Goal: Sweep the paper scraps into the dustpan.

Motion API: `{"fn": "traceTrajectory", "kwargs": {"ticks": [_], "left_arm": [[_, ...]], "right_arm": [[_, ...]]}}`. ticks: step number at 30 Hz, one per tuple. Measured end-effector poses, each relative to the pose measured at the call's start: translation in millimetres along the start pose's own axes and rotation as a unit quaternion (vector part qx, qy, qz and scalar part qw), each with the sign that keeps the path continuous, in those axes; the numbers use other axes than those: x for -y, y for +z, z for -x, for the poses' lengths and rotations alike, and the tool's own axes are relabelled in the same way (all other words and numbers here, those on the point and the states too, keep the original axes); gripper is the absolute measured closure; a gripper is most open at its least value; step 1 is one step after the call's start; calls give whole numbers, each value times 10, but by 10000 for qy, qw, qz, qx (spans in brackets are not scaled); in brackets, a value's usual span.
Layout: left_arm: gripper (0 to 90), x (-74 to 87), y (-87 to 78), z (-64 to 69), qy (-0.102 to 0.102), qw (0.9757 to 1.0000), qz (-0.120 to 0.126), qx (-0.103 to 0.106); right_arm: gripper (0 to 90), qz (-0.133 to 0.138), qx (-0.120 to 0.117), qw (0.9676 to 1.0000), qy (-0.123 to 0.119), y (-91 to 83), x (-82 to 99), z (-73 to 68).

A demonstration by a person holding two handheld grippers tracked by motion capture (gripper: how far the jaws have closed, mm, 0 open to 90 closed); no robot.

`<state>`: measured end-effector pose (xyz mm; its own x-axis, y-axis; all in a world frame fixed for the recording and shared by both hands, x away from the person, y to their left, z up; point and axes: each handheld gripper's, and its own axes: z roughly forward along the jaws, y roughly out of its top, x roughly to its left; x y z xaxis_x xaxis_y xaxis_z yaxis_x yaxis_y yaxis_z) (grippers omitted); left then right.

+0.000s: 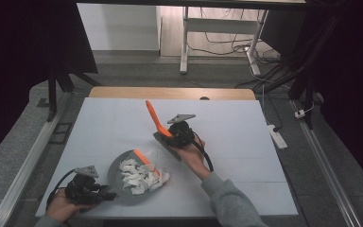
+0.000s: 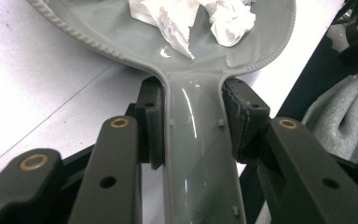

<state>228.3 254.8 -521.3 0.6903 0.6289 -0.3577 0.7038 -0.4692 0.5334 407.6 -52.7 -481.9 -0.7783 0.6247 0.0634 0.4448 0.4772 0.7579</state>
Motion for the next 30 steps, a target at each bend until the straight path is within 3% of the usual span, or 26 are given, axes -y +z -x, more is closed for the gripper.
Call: {"fn": "traceTrajectory", "kwargs": {"ticks": [7,11,20,24,26,28,30], "left_arm": [[617,-12,14,-8,-31,10000,-22,19],[617,-20,27,-11,-51,10000,-21,28],[617,-31,41,-11,-71,10000,-31,4],[617,-32,48,-15,-71,10000,-46,9],[617,-30,50,-16,-82,10000,-34,9],[617,-32,52,-18,-89,10000,-38,10],[618,-33,53,-17,-83,10000,-41,5]], "right_arm": [[697,-347,174,9992,28,206,-69,-50],[698,-484,67,9988,-10,276,-109,-120],[698,-632,-258,9972,-310,337,-122,-425],[697,-613,-754,9952,-132,313,-92,-534],[697,-546,-860,9944,-271,286,-88,-610],[697,-456,-1244,9910,-177,242,-96,-663],[697,-339,-1335,9901,-277,170,-118,-729]]}}
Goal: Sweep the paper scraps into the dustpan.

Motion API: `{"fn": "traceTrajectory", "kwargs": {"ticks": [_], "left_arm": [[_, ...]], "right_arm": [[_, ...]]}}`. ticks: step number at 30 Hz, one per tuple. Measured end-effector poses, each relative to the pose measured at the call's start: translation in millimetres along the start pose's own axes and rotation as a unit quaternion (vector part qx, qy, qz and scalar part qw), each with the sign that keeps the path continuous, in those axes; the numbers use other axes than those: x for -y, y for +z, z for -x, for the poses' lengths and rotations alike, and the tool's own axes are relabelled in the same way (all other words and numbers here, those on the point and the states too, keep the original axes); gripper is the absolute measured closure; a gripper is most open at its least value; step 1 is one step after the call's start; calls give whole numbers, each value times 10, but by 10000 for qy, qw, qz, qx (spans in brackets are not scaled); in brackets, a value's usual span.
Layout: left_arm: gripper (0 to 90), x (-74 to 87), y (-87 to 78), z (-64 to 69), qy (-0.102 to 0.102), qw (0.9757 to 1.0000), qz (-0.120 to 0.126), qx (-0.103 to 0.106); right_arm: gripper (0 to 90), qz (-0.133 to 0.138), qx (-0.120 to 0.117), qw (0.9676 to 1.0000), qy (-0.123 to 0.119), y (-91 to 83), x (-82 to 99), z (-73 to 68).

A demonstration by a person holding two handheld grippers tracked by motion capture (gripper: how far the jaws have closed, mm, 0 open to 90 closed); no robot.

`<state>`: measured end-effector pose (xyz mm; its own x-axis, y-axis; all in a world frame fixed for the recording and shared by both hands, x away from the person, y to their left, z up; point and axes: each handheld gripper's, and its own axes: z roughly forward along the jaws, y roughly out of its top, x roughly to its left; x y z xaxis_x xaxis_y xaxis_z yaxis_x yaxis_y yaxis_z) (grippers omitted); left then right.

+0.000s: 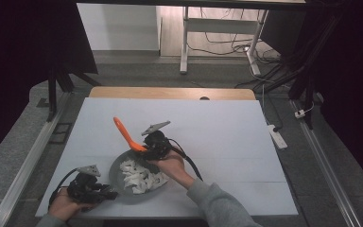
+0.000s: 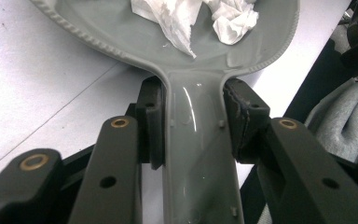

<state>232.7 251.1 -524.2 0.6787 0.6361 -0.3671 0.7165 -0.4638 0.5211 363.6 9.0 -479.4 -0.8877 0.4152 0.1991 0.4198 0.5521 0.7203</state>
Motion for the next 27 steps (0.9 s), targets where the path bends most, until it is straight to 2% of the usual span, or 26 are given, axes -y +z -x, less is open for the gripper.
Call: {"fn": "traceTrajectory", "kwargs": {"ticks": [2,7,11,15,17,20,23,27], "left_arm": [[618,2,2,1,-6,10000,4,-1],[617,2,5,4,-2,10000,-4,0],[617,0,10,7,-1,10000,-14,9],[617,-3,16,13,9,10000,-20,7],[617,-3,15,15,7,10000,-16,6],[617,-3,15,16,6,10000,-17,4],[617,-3,16,18,6,10000,-13,0],[617,-15,29,32,21,10000,-32,0]], "right_arm": [[697,122,79,9998,-163,-79,-23,-57],[697,486,422,9978,-138,-304,-17,-8],[696,827,591,9948,80,-492,63,120],[696,966,720,9923,296,-620,153,256],[696,972,731,9918,390,-664,193,315],[696,889,639,9929,470,-700,253,355],[696,713,738,9938,427,-722,319,359],[696,392,990,9933,455,-676,429,365]]}}
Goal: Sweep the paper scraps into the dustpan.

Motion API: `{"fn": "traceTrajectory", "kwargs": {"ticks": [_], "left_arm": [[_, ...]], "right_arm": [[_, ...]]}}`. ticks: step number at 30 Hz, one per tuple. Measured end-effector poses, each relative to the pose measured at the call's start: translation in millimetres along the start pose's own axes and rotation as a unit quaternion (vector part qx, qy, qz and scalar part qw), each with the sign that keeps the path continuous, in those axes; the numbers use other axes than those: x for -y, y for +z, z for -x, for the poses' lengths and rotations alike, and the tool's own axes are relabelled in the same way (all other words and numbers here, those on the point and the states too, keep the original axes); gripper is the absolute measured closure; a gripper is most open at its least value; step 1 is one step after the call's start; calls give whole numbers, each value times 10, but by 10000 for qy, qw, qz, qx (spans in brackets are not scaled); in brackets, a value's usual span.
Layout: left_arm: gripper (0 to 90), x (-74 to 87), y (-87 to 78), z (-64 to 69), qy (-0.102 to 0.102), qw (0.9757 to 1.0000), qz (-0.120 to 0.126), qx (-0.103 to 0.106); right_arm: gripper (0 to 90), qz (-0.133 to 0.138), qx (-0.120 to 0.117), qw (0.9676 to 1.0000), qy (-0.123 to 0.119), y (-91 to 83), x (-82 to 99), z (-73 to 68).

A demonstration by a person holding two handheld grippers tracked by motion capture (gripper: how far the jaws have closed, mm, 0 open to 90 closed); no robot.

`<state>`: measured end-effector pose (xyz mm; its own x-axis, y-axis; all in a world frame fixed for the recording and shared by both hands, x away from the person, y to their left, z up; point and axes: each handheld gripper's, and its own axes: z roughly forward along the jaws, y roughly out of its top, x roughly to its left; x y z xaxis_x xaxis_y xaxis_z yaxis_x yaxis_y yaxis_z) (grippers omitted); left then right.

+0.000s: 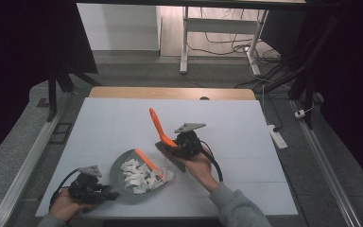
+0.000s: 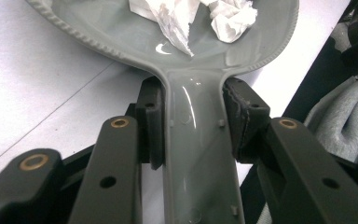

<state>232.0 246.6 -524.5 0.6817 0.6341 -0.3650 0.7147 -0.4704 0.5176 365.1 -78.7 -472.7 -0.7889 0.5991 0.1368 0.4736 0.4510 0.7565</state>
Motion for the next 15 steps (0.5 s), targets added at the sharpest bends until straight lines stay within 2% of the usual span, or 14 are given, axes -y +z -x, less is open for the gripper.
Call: {"fn": "traceTrajectory", "kwargs": {"ticks": [4,8,11,14,15], "left_arm": [[617,-18,19,13,17,10000,-4,0],[617,-33,37,21,18,10000,-27,1],[616,-31,42,24,10,10000,-28,-10],[616,-30,44,23,10,10000,-16,-3],[616,-30,44,23,8,10000,-15,1]], "right_arm": [[696,-219,5,9998,14,142,68,-70],[697,-298,-185,9992,-169,316,25,-273],[696,-259,-404,9982,-370,423,-51,-468],[696,-80,-917,9952,-322,454,-139,-631],[696,-35,-1005,9943,-349,445,-163,-680]]}}
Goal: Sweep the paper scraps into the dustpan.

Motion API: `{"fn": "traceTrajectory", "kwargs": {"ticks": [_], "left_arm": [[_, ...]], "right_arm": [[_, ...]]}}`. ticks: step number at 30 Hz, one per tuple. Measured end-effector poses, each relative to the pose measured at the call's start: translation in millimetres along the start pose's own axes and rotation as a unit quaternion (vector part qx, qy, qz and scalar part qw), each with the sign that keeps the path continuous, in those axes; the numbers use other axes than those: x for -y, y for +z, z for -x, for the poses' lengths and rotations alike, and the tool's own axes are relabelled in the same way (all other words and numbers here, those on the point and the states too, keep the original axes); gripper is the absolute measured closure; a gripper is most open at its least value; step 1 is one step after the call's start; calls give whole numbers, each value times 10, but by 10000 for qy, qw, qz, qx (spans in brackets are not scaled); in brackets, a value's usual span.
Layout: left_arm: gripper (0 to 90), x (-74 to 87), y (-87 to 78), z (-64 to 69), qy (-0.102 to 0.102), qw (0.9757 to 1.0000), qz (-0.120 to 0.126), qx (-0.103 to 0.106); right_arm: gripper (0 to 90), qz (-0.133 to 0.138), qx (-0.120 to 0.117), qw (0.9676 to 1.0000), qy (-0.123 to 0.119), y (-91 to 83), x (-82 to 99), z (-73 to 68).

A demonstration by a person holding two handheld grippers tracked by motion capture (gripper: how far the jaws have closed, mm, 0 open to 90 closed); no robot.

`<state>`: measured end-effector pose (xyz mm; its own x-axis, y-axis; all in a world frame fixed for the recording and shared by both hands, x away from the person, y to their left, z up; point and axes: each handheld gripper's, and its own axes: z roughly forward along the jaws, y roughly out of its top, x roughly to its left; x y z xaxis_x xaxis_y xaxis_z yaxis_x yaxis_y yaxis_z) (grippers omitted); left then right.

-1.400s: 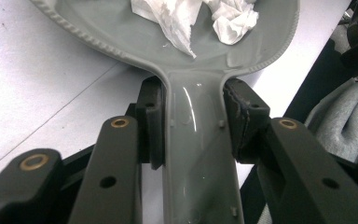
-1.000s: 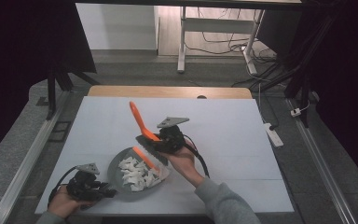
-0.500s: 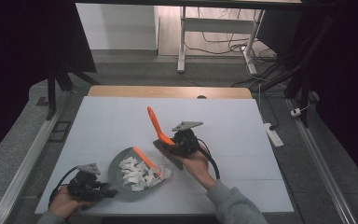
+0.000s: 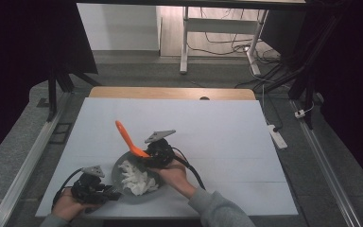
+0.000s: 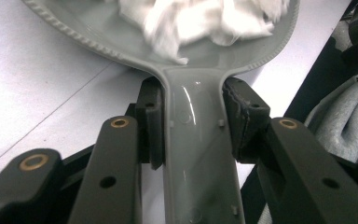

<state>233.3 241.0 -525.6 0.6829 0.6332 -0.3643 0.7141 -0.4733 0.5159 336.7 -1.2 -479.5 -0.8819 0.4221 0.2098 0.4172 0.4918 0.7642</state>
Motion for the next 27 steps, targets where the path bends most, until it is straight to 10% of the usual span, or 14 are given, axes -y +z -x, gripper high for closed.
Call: {"fn": "traceTrajectory", "kwargs": {"ticks": [5,15,27], "left_arm": [[617,7,1,-1,-7,10000,12,2],[617,3,6,-3,-10,10000,-11,-8],[617,2,12,-5,-17,10000,-1,-9]], "right_arm": [[696,254,237,9990,-285,-175,-68,-17],[696,615,894,9938,238,-640,-42,517],[697,-233,954,9949,216,-152,117,592]]}}
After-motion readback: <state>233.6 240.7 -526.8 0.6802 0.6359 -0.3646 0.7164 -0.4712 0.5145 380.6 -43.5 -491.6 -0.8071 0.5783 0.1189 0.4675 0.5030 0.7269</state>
